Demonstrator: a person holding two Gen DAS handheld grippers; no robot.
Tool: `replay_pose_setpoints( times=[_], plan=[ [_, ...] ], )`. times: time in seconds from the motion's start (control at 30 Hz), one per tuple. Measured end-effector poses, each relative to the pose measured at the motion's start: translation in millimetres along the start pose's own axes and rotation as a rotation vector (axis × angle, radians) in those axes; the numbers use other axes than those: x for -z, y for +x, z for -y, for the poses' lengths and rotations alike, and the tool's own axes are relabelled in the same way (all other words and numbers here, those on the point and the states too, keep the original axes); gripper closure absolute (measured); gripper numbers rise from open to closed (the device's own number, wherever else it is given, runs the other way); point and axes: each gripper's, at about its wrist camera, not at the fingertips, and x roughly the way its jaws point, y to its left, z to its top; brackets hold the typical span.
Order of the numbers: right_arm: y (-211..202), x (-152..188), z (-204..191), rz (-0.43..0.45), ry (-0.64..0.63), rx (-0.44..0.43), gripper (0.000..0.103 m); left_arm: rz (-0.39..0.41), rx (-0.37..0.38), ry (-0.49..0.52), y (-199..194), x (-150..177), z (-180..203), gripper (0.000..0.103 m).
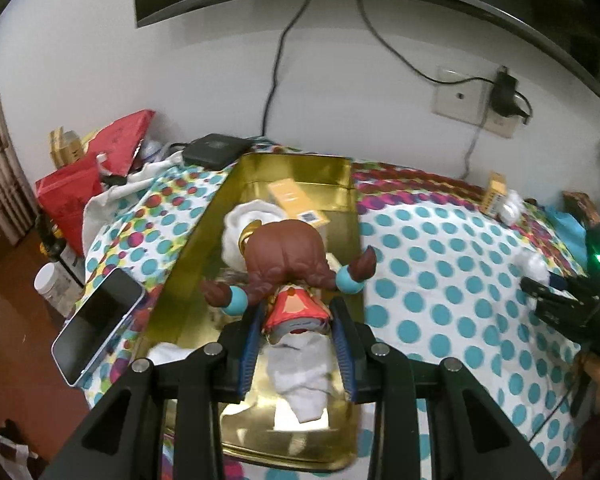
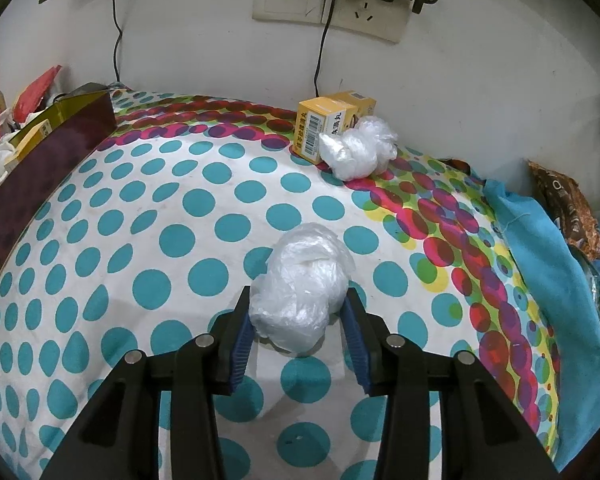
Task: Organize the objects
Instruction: 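Carry the doll figurine over the gold tray with the left gripper, then lower the doll figurine into the gold tray and open the left gripper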
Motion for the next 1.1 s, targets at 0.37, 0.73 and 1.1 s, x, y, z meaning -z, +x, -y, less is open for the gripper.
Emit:
replay_pose_setpoints(
  times=[0.37, 0.73, 1.1],
  plan=[
    [1, 0, 3, 0.0, 0.001, -0.002, 0.061, -0.043, -0.053, 0.015, 31, -1, -13, 0.069],
    [1, -1, 4, -0.002, 0.006, -0.004, 0.06, -0.053, -0.064, 0.036, 51, -8, -12, 0.069],
    [1, -1, 5, -0.003, 0.012, -0.006, 0.059, -0.06, -0.086, 0.061, 55, -12, -8, 0.068]
  ],
)
